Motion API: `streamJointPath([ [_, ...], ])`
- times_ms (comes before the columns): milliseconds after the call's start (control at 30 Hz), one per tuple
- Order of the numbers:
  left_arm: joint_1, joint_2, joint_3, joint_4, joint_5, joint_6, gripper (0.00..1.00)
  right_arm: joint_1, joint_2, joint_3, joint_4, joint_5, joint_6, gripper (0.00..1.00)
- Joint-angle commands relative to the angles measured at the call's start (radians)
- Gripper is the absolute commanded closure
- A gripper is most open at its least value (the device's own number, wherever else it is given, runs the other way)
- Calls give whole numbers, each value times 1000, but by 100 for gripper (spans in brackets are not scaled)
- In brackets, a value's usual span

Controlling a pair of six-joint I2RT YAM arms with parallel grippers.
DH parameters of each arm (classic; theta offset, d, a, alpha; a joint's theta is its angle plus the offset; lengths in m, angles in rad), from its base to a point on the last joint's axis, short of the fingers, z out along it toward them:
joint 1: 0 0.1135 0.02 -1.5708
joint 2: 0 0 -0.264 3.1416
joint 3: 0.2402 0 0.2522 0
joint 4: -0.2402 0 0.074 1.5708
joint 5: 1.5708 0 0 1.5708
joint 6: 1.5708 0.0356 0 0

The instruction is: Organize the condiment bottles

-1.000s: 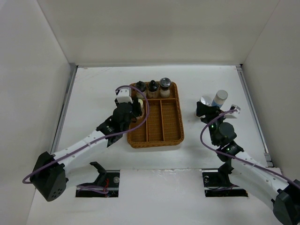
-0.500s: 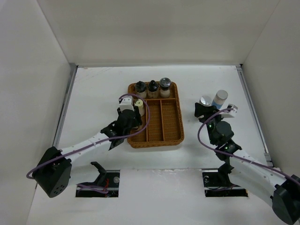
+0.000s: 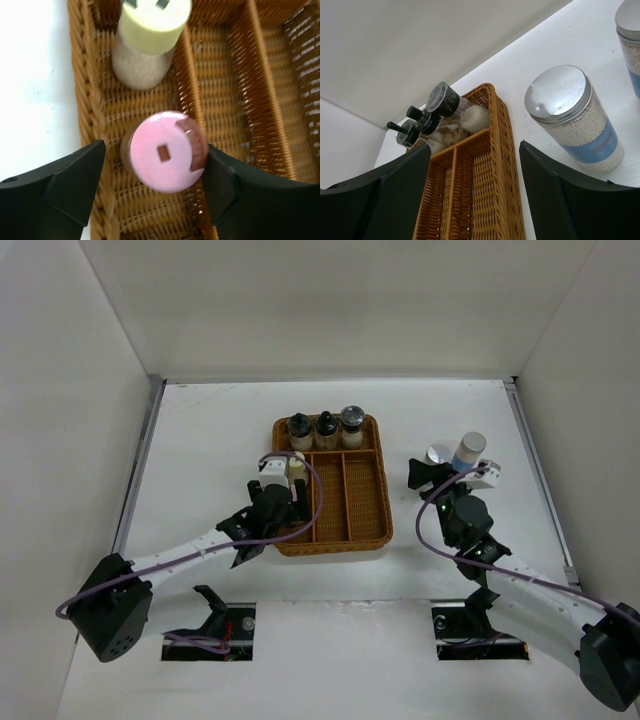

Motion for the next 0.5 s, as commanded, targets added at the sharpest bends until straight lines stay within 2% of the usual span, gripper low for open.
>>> streamJointPath([
  [0,10,-70,-20,22,-31,-4,24,27,27,60,61,31,-34,21],
  [100,20,-130,-43,64,-55,-9,17,45,60,84,54,52,-60,21],
  [167,32,-176,-59,102,-66,-10,15,58,79,104,45,70,-82,22],
  [200,44,-202,-66,124,-63,-13,15,64,85,115,37,81,-94,28],
  [333,111,-292,-108,261,-58,-36,17,73,119,182,-15,130,-143,66],
  [367,127,-306,-122,307,-55,-48,19,76,129,208,-38,138,-157,72],
  [400,141,-312,-135,350,-52,-58,22,78,140,236,-69,153,-171,75],
  [467,170,-315,-161,438,-49,-75,29,78,163,291,-138,193,-192,76],
])
